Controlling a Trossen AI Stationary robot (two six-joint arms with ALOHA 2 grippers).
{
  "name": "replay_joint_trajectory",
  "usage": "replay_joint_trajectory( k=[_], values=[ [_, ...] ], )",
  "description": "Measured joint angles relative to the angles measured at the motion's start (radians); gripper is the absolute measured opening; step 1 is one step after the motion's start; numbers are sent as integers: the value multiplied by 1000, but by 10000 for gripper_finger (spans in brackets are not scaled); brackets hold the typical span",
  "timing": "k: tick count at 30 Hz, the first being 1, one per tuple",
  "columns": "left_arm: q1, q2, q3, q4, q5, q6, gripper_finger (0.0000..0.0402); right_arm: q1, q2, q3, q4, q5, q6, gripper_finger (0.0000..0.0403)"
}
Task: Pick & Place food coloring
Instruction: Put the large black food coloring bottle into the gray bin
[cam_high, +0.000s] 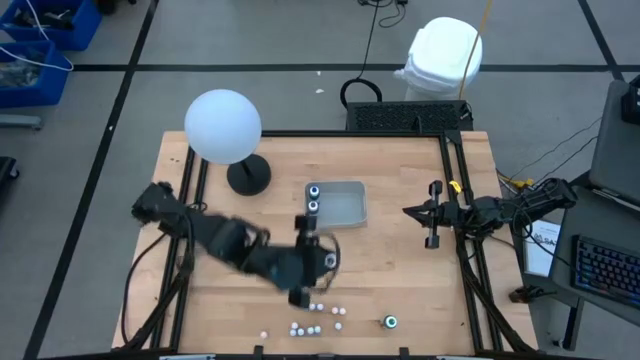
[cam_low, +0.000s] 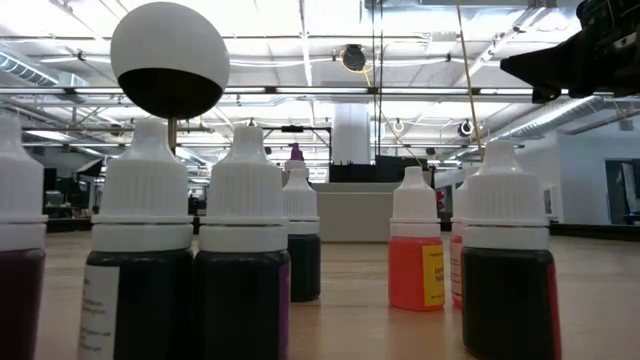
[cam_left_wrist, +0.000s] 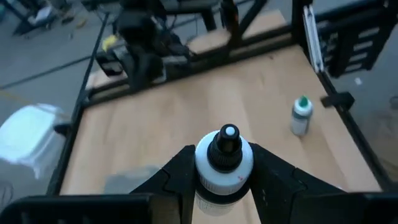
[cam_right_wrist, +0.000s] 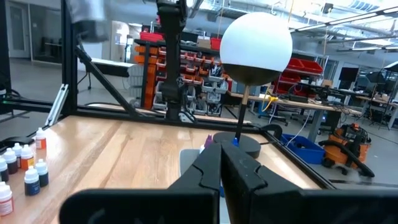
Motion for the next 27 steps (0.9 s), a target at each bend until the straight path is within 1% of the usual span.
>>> replay_joint_trajectory(
  k=[3, 5, 7, 9, 12, 15, 19, 21, 24, 27],
  values=[
    [63, -21, -13, 48, 67, 65, 124, 0, 0, 0, -3, 0, 0, 0],
    [100, -41, -61, 87, 130, 98, 124, 0, 0, 0, -6, 0, 0, 0],
    [135, -74, -136, 152, 196, 121, 124, 0, 0, 0, -7, 0, -1, 0],
    [178, -121, -237, 230, 238, 119, 124, 0, 0, 0, -10, -1, 3, 0],
    [229, -210, -423, 423, 296, 98, 124, 0, 0, 0, -18, -1, 13, 0],
    [249, -300, -626, 633, 347, 94, 124, 0, 1, 0, -34, -1, 16, 0],
    [247, -405, -864, 880, 343, 12, 124, 0, 2, 0, -37, 0, 18, 0],
    [235, -432, -952, 935, 319, -17, 124, 0, 2, 0, -36, 0, 25, 0],
    [196, -444, -1053, 1012, 234, -72, 124, 0, 4, 0, -36, 0, 25, 0],
    [163, -444, -1116, 1095, 132, -119, 124, 0, 6, 0, -36, 0, 35, 0]
  ],
)
